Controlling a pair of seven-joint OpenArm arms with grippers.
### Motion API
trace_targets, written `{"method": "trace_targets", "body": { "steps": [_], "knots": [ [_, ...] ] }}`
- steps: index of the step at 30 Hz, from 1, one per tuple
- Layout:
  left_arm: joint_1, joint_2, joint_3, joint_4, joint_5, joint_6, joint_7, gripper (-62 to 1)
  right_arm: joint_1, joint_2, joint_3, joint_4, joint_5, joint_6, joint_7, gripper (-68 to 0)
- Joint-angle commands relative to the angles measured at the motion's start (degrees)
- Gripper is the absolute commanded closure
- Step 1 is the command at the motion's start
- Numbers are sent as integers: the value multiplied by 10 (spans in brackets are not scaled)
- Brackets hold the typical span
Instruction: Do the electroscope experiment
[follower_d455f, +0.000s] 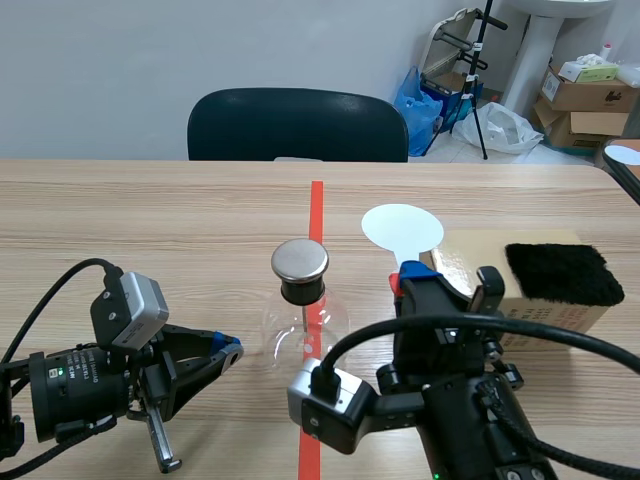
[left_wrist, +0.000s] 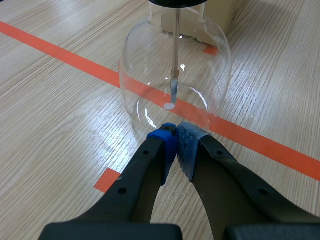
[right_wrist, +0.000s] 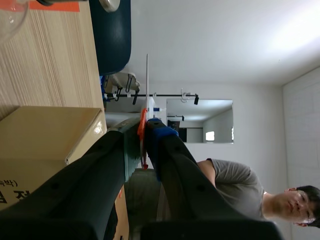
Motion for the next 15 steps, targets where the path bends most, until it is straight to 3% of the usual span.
{"method": "trace_targets", "body": {
  "steps": [1,15],
  "knots": [
    [-3,3,-2,11,-4,-3,-6,-29,7,3,3,2,0,-7,-13,-9],
    [-3,3,-2,11,-4,-3,-6,-29,7,3,3,2,0,-7,-73,-8]
  ]
}}
